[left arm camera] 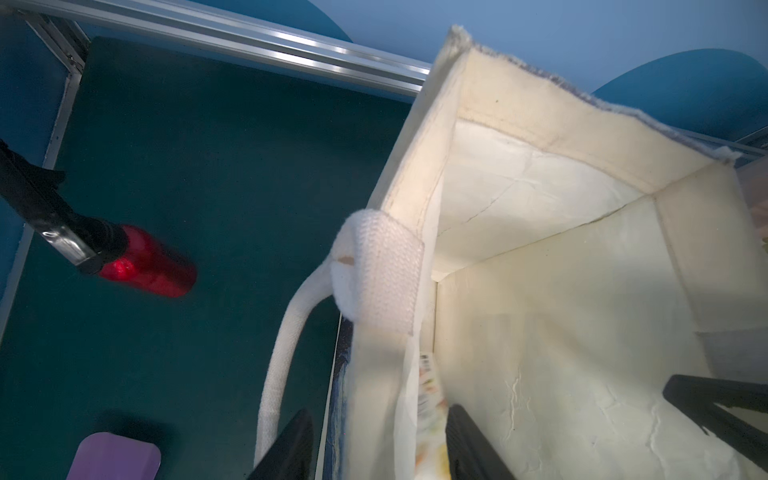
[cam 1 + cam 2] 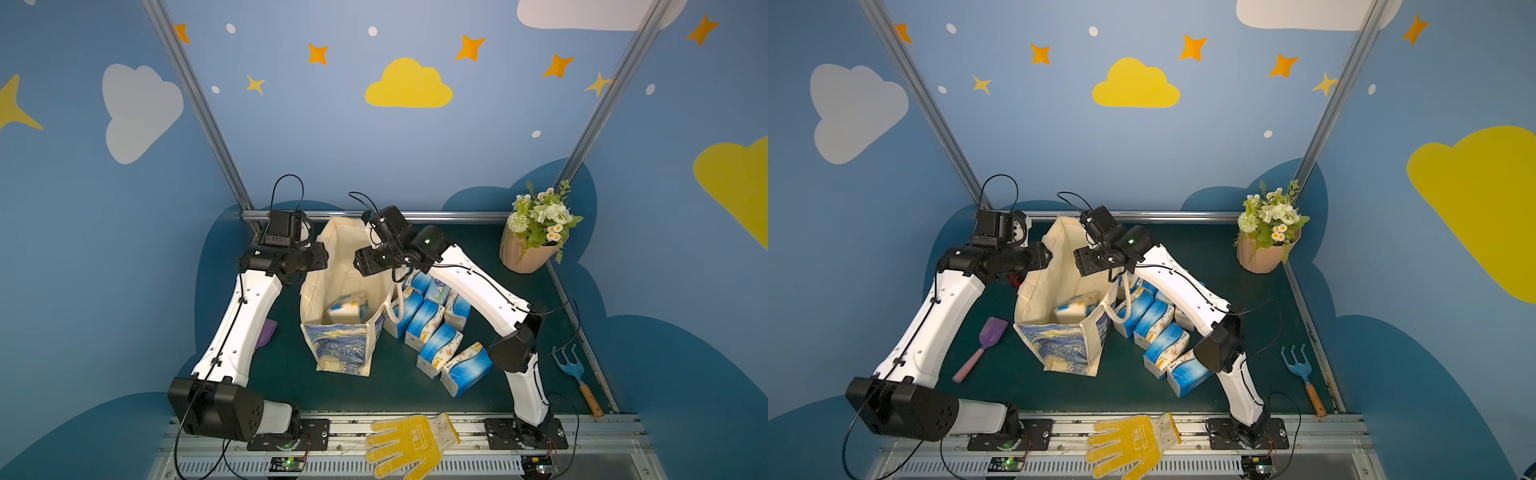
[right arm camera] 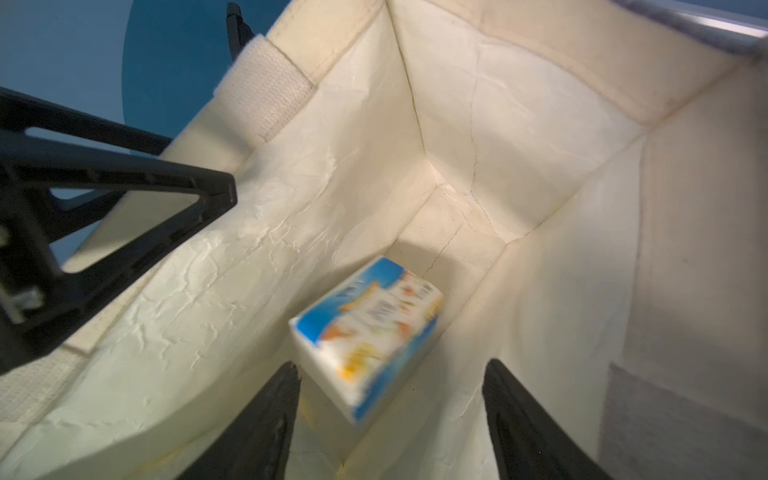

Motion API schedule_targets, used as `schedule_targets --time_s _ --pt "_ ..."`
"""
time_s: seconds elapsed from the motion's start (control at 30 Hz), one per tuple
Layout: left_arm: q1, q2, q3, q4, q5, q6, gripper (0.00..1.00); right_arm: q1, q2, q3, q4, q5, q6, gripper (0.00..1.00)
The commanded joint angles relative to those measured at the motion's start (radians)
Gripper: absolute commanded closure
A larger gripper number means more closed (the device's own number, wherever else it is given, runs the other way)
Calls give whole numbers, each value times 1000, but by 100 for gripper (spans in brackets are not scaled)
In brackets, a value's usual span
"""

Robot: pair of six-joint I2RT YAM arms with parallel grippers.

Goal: Put tissues into the canvas bag
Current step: Place the pack of facial tissues in the canvas bag, then pick up the pack of facial tissues from the center of the board.

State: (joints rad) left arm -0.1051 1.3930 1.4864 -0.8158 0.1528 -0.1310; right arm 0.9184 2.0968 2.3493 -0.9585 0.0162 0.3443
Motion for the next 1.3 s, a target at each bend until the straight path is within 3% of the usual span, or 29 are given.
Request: schedule_targets --time_s 0.0,0.1,0.3,0.67,0.9,1.1,1.27 --pt "-1 -10 -5 -16 14 19 96 -10 -32 4 -23 -17 -9 29" --pt "-2 -24 -14 -10 8 21 96 -19 -161 -77 -4 53 -35 29" --pt "-2 -22 -14 -7 6 20 96 -65 -487 -423 167 164 -61 27" --pt "-1 -18 3 -26 -42 18 96 -221 -791 -745 43 276 -13 26" --pt "0 -19 -1 -20 -59 0 96 -345 -827 -950 -14 171 68 25" --pt "5 -30 -6 -18 -32 -2 87 -408 -741 -1053 0 80 95 23" --pt "8 -20 8 -39 -44 -4 87 -433 -653 -1067 44 14 94 23"
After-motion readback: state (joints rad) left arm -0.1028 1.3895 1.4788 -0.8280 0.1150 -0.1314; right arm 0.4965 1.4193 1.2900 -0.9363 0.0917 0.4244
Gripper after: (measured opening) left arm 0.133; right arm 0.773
